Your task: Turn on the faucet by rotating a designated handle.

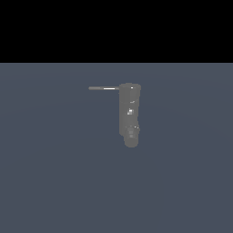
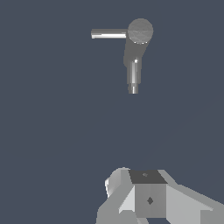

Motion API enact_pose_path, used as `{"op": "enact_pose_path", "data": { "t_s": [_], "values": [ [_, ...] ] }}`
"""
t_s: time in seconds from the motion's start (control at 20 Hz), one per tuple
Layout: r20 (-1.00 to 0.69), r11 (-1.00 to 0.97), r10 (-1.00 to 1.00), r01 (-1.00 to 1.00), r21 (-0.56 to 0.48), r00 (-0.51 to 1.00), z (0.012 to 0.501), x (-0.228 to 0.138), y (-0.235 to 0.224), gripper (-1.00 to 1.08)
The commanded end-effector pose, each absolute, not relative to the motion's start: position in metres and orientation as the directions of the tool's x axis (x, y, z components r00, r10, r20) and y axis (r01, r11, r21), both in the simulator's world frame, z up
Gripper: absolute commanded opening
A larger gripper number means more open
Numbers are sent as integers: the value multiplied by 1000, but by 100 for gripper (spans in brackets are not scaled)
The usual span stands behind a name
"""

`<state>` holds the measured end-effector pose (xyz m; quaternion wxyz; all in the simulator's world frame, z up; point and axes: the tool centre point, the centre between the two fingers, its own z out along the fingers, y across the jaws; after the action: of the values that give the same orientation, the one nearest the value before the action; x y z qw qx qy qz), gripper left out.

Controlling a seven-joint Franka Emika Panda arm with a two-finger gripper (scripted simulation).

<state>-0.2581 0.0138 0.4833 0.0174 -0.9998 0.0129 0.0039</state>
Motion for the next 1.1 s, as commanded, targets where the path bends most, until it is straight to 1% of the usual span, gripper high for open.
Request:
{"op": "enact_pose_path", "data": {
  "t_s": [0.0, 0.5, 1.05],
  "values": [
    [-8, -999, -26, -26, -35, 1000, 483, -258, 14, -100],
    [-9, -996, -79, -80, -34, 997, 474, -251, 25, -100],
    [-12, -965, -262, -262, -31, 965, 441, -223, 59, -100]
  ]
}}
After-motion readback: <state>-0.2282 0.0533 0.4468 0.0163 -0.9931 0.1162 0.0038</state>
